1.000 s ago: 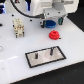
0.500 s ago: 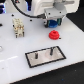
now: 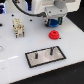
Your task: Insert the blue gear onto the right peg, followed by the red gear
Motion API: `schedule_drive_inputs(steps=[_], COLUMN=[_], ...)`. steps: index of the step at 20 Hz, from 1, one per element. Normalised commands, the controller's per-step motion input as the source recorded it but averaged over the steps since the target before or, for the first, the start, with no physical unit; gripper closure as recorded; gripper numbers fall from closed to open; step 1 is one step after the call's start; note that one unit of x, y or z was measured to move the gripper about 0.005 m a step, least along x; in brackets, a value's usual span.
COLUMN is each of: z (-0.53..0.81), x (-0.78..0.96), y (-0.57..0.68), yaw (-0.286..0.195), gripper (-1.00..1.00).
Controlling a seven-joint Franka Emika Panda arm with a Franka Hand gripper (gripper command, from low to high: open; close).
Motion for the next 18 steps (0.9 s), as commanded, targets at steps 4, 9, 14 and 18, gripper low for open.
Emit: schedule_drive_inputs(steps=[4,9,14,18], z=[0.56,0.55,0.55,0.52], x=[0.71,0.76,0.82,0.84], y=[-0.16,-0.16,-0.16,-0.16], yaw=[0.000,0.000,0.000,0.000], gripper=[1.00,1.00,1.00,1.00])
